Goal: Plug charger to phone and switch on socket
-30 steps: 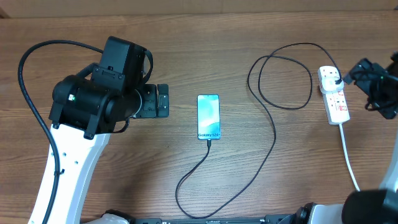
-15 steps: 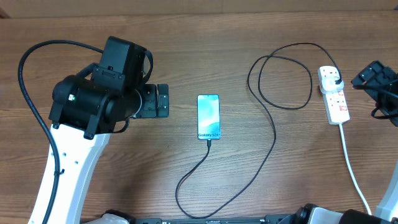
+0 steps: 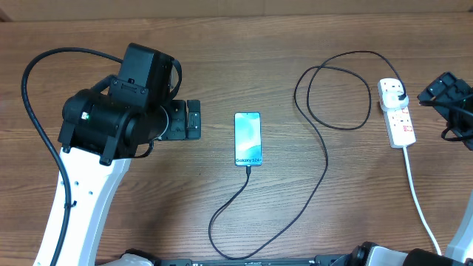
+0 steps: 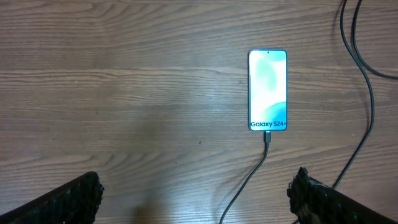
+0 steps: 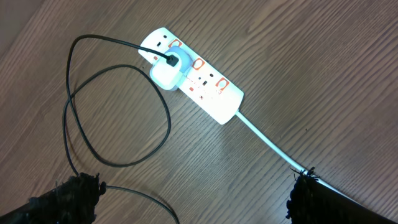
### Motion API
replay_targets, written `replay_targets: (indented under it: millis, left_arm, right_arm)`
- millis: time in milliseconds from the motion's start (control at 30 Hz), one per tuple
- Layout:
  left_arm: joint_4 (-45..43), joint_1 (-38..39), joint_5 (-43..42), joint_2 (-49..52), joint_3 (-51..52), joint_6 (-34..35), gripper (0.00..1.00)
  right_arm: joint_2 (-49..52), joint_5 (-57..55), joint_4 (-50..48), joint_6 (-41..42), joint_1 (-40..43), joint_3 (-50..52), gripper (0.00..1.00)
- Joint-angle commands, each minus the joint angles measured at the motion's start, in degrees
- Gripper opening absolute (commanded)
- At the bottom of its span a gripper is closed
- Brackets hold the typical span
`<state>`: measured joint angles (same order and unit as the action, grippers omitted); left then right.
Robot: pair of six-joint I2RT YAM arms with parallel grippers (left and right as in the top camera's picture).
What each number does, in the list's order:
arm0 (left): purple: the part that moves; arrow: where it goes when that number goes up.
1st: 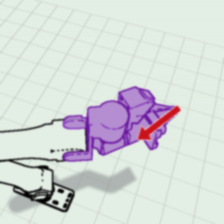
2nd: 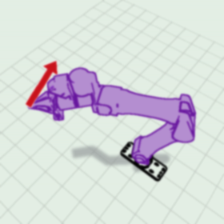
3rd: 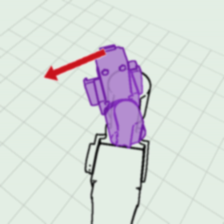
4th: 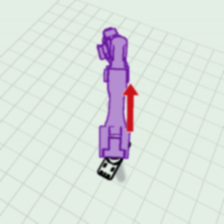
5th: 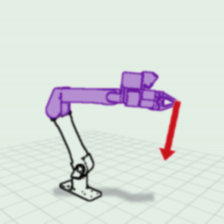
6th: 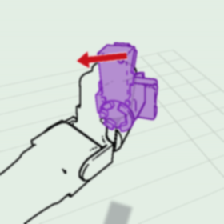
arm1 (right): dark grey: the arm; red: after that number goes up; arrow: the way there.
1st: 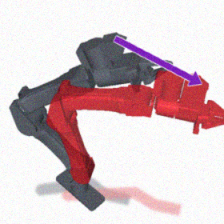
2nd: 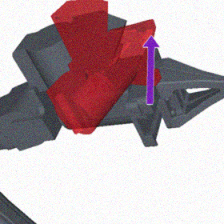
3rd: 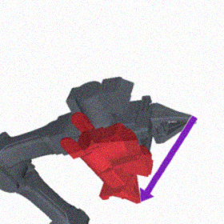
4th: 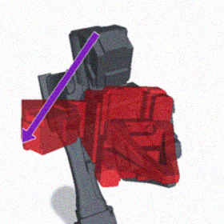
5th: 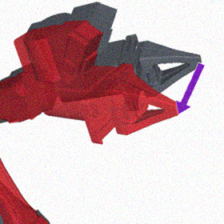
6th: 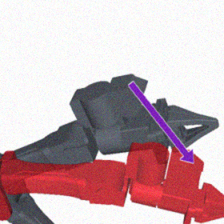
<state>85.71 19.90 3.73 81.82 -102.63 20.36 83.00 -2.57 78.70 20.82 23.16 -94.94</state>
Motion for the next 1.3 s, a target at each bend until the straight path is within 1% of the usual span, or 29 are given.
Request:
replay_targets:
  millis: [0, 800, 933, 1033, 1100, 1167, 1267]
  left_arm:
    - [-0.24, 0.37, 0.72, 0.50, -1.03, -1.09, 0.99]
    - [-0.24, 0.39, 0.76, 0.76, -1.03, -1.07, 1.00]
    - [-0.20, 0.37, 2.91, 0.07, -1.03, -1.11, 1.00]
    - [-0.39, 0.39, 2.86, -0.70, -0.74, -1.09, 0.99]
    - [-2.43, 0.37, 2.97, -1.60, 0.39, -1.14, 1.00]
    - [-6.78, 0.35, 4.31, -3.32, 3.28, -1.14, 0.99]
    - [-17.03, 0.35, 5.44, -7.72, 12.00, -1.44, 1.00]
  right_arm:
    - [0.04, -0.79, -0.15, 0.22, -0.31, -1.55, 1.00]
    - [0.04, -0.79, -0.15, 0.22, -0.31, -1.55, 1.00]
    - [0.04, -0.79, -0.15, 0.22, -0.31, -1.55, 1.00]
    - [0.04, -0.79, -0.15, 0.22, -0.31, -1.55, 1.00]
    - [0.04, -0.79, -0.15, 0.22, -0.31, -1.55, 0.99]
    - [0.04, -0.79, -0.15, 0.22, -0.31, -1.55, 1.00]
    - [0.04, -0.79, -0.15, 0.22, -0.31, -1.55, 1.00]
